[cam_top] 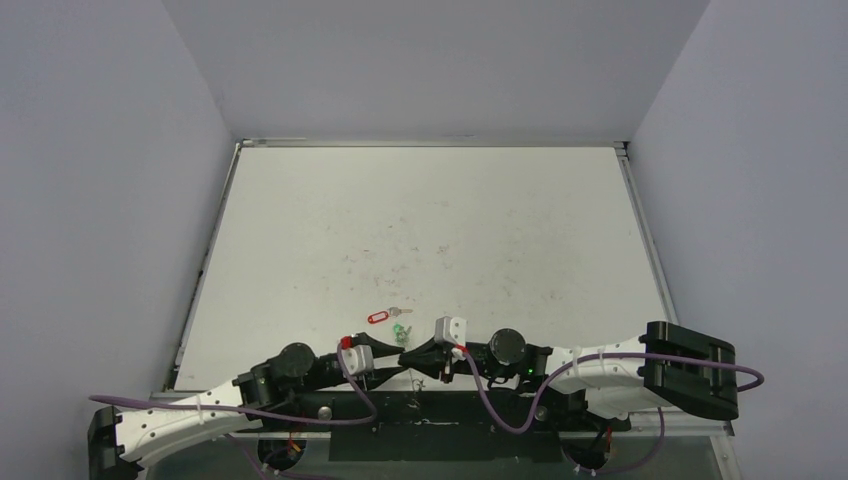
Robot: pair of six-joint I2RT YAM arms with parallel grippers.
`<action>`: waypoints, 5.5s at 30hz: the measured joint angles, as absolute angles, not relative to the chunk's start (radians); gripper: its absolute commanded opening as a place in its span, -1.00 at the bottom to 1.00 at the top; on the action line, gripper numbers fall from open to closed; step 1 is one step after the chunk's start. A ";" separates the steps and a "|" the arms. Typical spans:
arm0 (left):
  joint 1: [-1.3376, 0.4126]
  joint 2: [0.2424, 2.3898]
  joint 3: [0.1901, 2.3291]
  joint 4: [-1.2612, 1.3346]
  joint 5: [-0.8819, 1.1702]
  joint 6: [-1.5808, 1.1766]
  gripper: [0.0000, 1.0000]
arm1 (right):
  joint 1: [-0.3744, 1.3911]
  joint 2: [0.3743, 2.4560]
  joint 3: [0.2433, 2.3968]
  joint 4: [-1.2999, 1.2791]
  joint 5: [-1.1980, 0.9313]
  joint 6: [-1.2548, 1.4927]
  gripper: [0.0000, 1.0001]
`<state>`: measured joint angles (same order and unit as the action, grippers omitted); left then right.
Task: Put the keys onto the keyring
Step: Adjust the key on the keyring.
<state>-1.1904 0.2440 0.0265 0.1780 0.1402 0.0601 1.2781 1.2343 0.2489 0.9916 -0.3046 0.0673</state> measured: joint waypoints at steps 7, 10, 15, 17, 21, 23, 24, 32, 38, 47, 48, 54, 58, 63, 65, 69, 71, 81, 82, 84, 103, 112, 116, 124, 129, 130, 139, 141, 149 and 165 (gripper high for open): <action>-1.191 0.246 0.027 0.175 0.134 0.042 -0.83 | 1.278 1.234 0.249 0.987 -0.299 0.064 -1.00; -1.190 0.233 0.027 0.171 0.138 0.033 -1.00 | 1.278 1.234 0.249 0.997 -0.292 0.064 -1.00; -1.190 0.212 0.027 0.157 0.138 0.021 -1.00 | 1.278 1.234 0.249 1.003 -0.294 0.064 -1.00; -1.190 0.204 0.027 0.152 0.139 0.017 -1.00 | 1.279 1.234 0.249 1.007 -0.294 0.064 -1.00; -1.190 0.192 0.027 0.143 0.139 0.011 -1.00 | 1.282 1.234 0.249 1.011 -0.292 0.064 -0.79; -1.190 0.191 0.027 0.140 0.140 0.010 -1.00 | 1.284 1.234 0.249 1.010 -0.291 0.065 -0.41; -1.190 0.191 0.028 0.138 0.139 0.011 -1.00 | 1.284 1.233 0.248 1.010 -0.288 0.068 -0.30; -1.190 0.211 0.076 0.047 0.134 -0.026 -1.00 | 1.285 1.112 0.223 0.957 -0.212 0.067 0.20; -1.190 0.257 0.149 -0.055 0.112 -0.072 -1.00 | 1.284 0.903 0.227 0.764 -0.183 0.023 -0.03; -1.190 0.463 0.327 -0.214 0.065 -0.125 -1.00 | 1.285 0.844 0.368 0.336 -0.225 -0.105 -0.27; -1.190 0.496 0.351 -0.228 0.062 -0.127 -1.00 | 1.285 0.862 0.391 0.299 -0.232 -0.119 -0.25; -1.190 0.597 0.409 -0.245 0.057 -0.126 -1.00 | 1.286 0.954 0.470 0.197 -0.260 -0.159 -0.21; -1.190 0.612 0.411 -0.244 0.060 -0.126 -1.00 | 1.290 0.997 0.492 0.175 -0.262 -0.171 -0.27; -1.190 0.606 0.411 -0.242 0.063 -0.127 -1.00 | 1.291 1.031 0.509 0.172 -0.262 -0.171 -0.37; -1.190 0.601 0.411 -0.241 0.064 -0.127 -1.00 | 1.291 1.038 0.509 0.176 -0.262 -0.169 -0.48; -1.190 0.591 0.410 -0.237 0.066 -0.128 -1.00 | 1.291 1.065 0.518 0.178 -0.257 -0.168 -0.69; -1.190 0.591 0.410 -0.237 0.068 -0.128 -1.00 | 1.291 1.079 0.526 0.178 -0.251 -0.169 -0.84; -1.190 0.568 0.401 -0.235 0.067 -0.133 -0.51 | 1.291 1.087 0.527 0.194 -0.232 -0.160 -1.00; -1.190 0.557 0.398 -0.233 0.064 -0.138 -0.41 | 1.291 1.081 0.518 0.208 -0.230 -0.155 -1.00; -1.190 0.528 0.385 -0.223 0.057 -0.149 -0.28 | 1.289 1.052 0.476 0.237 -0.222 -0.141 -1.00; -1.190 0.289 0.078 0.167 0.185 -0.033 -0.24 | 1.269 1.022 0.217 0.756 -0.255 0.014 -1.00; -1.190 0.286 0.076 0.205 0.183 0.021 -0.19 | 1.267 1.005 0.229 0.704 -0.270 0.013 -1.00; -1.190 0.262 0.094 0.131 0.122 -0.015 0.00 | 1.239 0.915 0.250 0.594 -0.237 0.030 -1.00; -1.190 0.250 0.184 -0.047 -0.054 -0.163 0.34 | 1.046 0.865 0.313 0.417 -0.208 0.223 -1.00; -1.190 0.315 0.209 -0.119 -0.117 -0.233 0.42 | 0.983 0.905 0.336 0.355 -0.257 0.297 -1.00; -1.190 0.336 0.215 -0.130 -0.126 -0.242 0.42 | 0.977 0.913 0.339 0.350 -0.271 0.299 -1.00; -1.106 0.454 0.232 -0.139 -0.050 -0.265 0.35 | 0.974 0.892 0.298 0.405 -0.393 0.221 -1.00; -1.066 0.456 0.232 -0.099 0.018 -0.250 0.30 | 0.974 0.883 0.286 0.414 -0.421 0.196 -1.00; -0.993 0.456 0.206 0.168 0.266 -0.099 0.11 | 0.974 0.882 0.285 0.419 -0.553 0.091 -1.00; -0.993 0.687 0.173 0.460 0.356 -0.048 -0.37 | 1.005 0.934 0.285 0.475 -0.591 0.059 -1.00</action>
